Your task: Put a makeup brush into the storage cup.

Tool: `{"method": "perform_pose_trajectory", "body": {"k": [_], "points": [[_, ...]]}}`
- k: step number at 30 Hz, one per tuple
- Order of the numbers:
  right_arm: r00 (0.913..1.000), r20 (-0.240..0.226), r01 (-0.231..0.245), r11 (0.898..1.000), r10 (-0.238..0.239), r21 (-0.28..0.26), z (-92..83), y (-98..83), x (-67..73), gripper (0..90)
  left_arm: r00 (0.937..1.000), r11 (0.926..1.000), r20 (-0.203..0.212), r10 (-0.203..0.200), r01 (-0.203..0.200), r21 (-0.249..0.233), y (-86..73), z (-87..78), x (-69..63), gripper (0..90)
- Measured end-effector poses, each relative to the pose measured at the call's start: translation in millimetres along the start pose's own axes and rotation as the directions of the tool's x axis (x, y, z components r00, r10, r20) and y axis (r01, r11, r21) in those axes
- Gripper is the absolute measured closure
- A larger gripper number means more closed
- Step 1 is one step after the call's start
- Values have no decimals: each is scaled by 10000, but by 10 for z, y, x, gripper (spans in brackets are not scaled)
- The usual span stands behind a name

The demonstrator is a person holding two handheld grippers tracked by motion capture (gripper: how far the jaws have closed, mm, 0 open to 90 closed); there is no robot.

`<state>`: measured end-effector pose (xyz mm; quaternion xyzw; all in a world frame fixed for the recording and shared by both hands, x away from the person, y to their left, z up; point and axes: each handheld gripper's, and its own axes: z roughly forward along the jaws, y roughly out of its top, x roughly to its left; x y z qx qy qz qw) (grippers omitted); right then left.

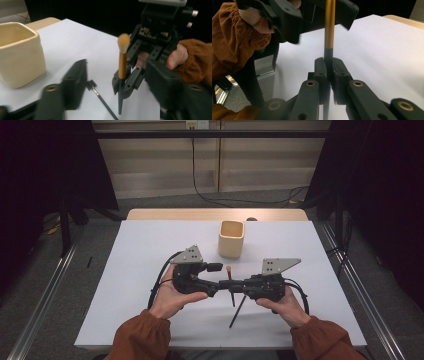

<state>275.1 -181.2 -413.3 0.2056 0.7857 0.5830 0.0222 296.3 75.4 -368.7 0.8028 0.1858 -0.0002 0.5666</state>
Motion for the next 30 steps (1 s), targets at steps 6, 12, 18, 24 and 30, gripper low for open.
{"method": "perform_pose_trajectory", "body": {"k": [6,12,18,24,30], "points": [[10000,48,-10,10000,10,-35,-1,-3,-4,835,9992,9995,-402,-37,25,-303,-55,-30,18,127],[9999,111,-73,9999,73,-82,-16,-5,-13,835,9945,9983,-958,-425,383,-448,-114,-64,68,29],[9998,177,-75,9999,77,-119,-23,-8,-14,835,9898,9978,-1374,-369,288,-605,-196,-148,67,25],[9997,246,-75,9998,79,-158,-37,-5,-10,835,9795,9968,-1971,-426,283,-750,-296,-246,65,21],[9994,317,-120,9998,126,-188,-50,-4,-13,835,9682,9959,-2451,-504,303,-852,-394,-373,74,21]]}}
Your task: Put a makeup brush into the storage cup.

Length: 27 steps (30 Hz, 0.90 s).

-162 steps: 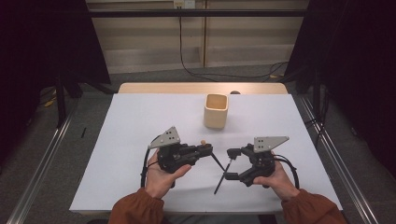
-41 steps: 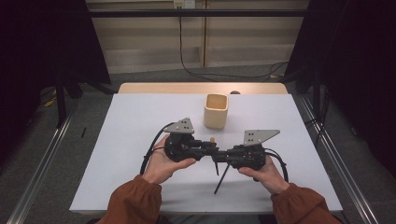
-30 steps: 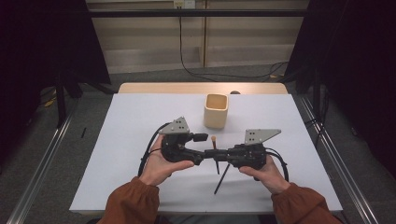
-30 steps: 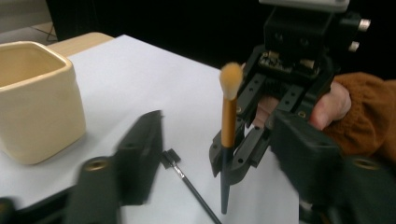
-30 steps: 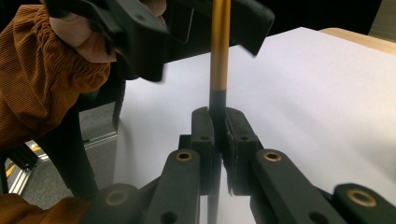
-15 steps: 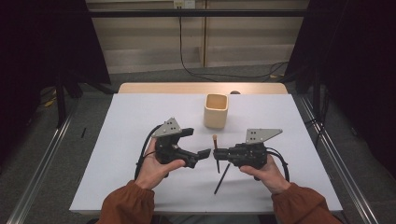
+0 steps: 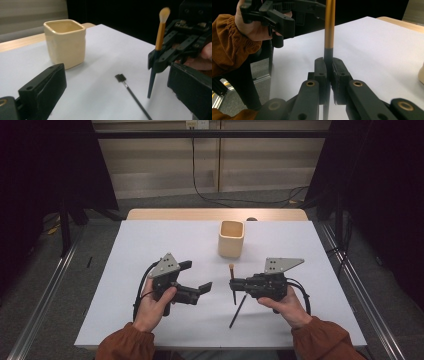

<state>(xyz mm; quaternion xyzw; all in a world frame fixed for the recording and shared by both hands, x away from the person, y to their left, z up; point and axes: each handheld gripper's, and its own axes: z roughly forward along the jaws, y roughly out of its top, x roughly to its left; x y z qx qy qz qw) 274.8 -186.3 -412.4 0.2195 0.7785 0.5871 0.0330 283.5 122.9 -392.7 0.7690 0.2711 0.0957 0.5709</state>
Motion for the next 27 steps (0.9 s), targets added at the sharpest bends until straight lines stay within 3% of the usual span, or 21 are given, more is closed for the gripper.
{"method": "perform_pose_trajectory", "body": {"k": [5,13,19,27], "points": [[9998,192,-71,9999,69,84,-10,0,-17,835,9993,9999,-378,55,-58,-83,-92,-105,26,21],[9988,468,-146,9999,145,11,-35,17,-41,835,9957,9994,-869,-316,302,-175,-215,-291,95,21],[9979,632,-166,9998,173,-120,-79,35,-73,835,9872,9982,-1478,-603,600,-63,-363,-432,158,21],[9962,816,-280,9991,305,-322,-134,70,-130,835,9818,9964,-1743,-755,674,-516,-441,-590,112,21]]}}
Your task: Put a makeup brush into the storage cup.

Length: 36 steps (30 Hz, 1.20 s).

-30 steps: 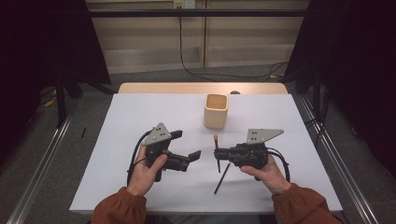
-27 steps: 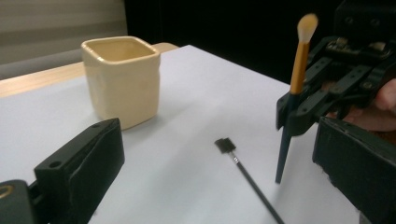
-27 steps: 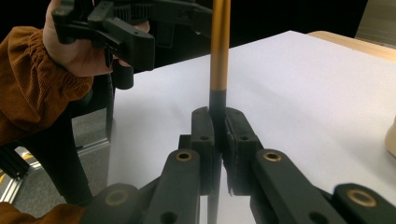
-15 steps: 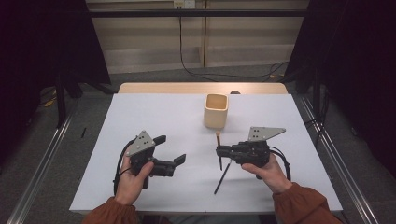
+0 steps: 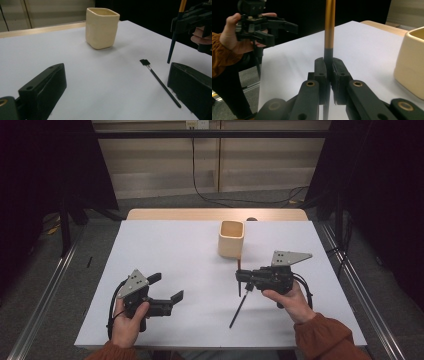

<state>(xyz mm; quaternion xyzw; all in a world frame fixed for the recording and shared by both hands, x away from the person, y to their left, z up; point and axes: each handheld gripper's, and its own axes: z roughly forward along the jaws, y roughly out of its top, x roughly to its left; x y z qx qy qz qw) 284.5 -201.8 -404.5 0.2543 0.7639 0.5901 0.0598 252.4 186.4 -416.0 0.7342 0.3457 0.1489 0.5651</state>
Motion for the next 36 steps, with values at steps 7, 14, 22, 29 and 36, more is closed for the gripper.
{"method": "perform_pose_trajectory", "body": {"k": [7,14,22,29,36], "points": [[9999,100,89,9999,-88,-115,10,79,-33,835,10000,10000,-66,-73,73,-16,-71,-115,-17,21],[9996,191,198,9987,-189,-474,73,261,-70,835,9989,9991,-211,-430,430,7,-189,-142,40,21],[9990,364,277,9976,-255,-628,109,395,-152,835,9996,9995,-79,-258,259,188,-209,-167,-2,21],[9973,691,298,9973,-251,-672,118,459,-251,835,9997,9998,133,-180,179,99,-220,-174,-1,21],[9958,846,427,9954,-354,-856,99,609,-295,835,9999,9998,96,-66,65,161,-243,-193,-8,21]]}}
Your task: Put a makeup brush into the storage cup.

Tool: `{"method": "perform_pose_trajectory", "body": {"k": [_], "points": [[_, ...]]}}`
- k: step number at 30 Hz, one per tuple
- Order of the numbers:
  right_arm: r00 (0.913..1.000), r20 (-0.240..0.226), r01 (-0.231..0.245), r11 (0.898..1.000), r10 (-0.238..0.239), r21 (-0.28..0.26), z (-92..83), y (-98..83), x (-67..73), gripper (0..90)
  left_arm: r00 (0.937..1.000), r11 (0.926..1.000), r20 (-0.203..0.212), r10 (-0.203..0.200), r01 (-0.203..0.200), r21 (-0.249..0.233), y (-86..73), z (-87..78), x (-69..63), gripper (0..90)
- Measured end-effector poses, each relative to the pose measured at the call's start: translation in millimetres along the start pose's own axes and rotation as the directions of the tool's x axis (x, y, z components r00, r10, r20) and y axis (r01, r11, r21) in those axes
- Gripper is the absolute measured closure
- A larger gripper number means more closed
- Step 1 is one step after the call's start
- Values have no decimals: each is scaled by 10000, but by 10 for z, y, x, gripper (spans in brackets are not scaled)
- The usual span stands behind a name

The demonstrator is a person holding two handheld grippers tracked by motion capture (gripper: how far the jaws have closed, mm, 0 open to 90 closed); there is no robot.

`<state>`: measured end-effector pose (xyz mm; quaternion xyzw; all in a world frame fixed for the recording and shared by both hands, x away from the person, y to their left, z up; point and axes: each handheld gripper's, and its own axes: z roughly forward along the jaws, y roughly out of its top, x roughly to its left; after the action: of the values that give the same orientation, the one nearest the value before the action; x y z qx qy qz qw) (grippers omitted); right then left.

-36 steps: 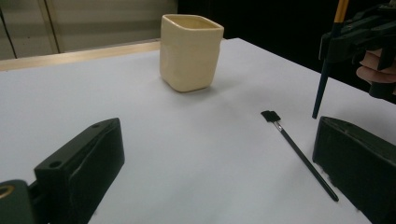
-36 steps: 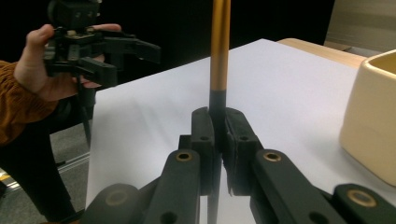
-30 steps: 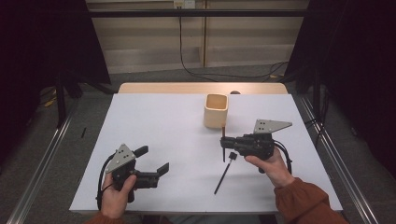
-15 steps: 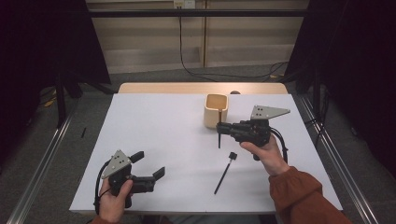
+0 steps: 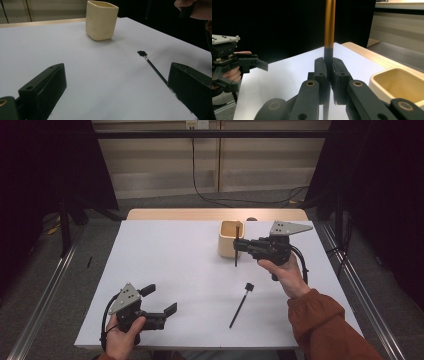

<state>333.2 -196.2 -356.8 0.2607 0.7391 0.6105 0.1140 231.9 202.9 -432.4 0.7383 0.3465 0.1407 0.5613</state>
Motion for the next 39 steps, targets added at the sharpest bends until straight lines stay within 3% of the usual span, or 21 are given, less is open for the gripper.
{"method": "perform_pose_trajectory", "body": {"k": [13,30,39], "points": [[9983,419,412,9991,-417,126,82,253,-185,835,10000,10000,-10,-11,11,-39,-12,-48,-19,21],[9950,980,207,9998,-213,74,255,443,-455,835,10000,10000,-55,55,-55,-31,-8,-80,-6,21],[9899,1414,18,9997,-49,224,376,456,-652,835,10000,9999,-66,49,-50,-133,-5,-88,-14,21]]}}
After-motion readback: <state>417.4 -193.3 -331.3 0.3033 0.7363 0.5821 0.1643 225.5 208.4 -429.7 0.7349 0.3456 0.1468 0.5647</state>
